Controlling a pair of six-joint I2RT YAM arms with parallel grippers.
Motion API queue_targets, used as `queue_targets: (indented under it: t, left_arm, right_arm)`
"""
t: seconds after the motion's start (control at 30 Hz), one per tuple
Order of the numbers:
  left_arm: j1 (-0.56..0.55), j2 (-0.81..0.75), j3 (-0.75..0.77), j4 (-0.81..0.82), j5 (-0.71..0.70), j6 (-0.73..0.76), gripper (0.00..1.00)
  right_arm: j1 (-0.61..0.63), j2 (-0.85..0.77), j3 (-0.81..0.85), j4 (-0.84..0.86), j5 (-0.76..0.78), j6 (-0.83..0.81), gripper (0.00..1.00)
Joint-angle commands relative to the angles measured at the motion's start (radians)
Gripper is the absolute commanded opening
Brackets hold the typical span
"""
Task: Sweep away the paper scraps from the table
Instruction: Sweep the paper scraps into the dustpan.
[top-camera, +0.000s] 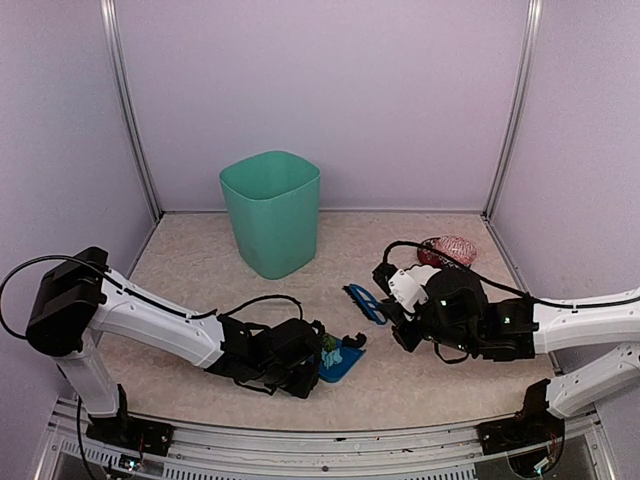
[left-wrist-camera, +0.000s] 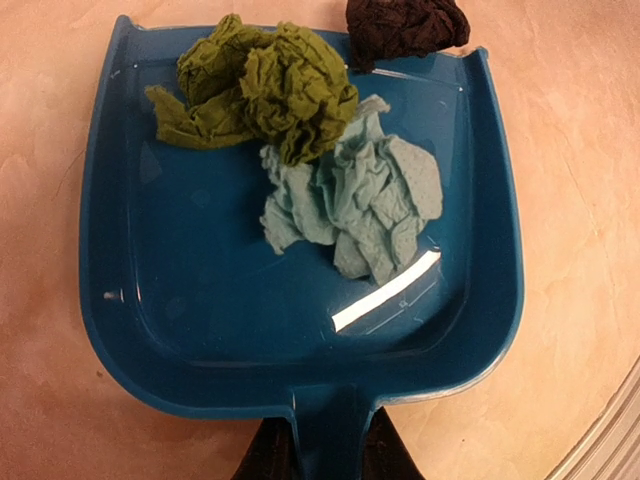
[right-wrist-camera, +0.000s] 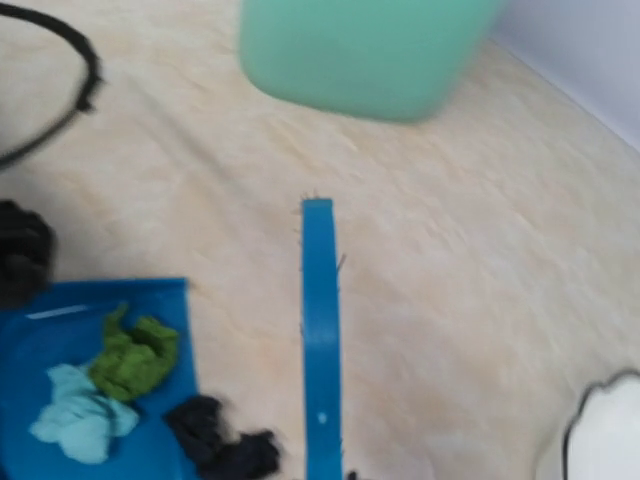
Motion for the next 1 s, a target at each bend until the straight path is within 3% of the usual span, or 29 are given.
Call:
queue_targets:
  t: [0.0,0.17,0.47,0.7,0.97]
  left_arm:
    - [-0.01,0.04,-0.02,0.0,0.025,0.016,0.0]
    - [-0.01,0.037,-0.018,0.005,0.02,0.022,0.0]
    - [-0.008,0.047,-0.019,0.017,0.025,0.038,0.0]
    - [-0.007,0.05,-0.022,0.034,0.021,0.041,0.0]
    - [-0.011,0.025,-0.078,0.139,-0.02,0.064,0.0]
  right_arm:
    - [0.008,0.01,-0.034,-0.022,0.088,0.102,0.0]
    - [0.008,0.106,-0.036,0.0,0.06,0.152,0.0]
    - [0.012,0.247,-0.008,0.086,-0.13,0.088,0.0]
    - [0.047,0.207,-0.008,0.069,-0.2,0.058,0.0]
    - [0.067,0.062,-0.021,0.014,-0.09,0.088,0.0]
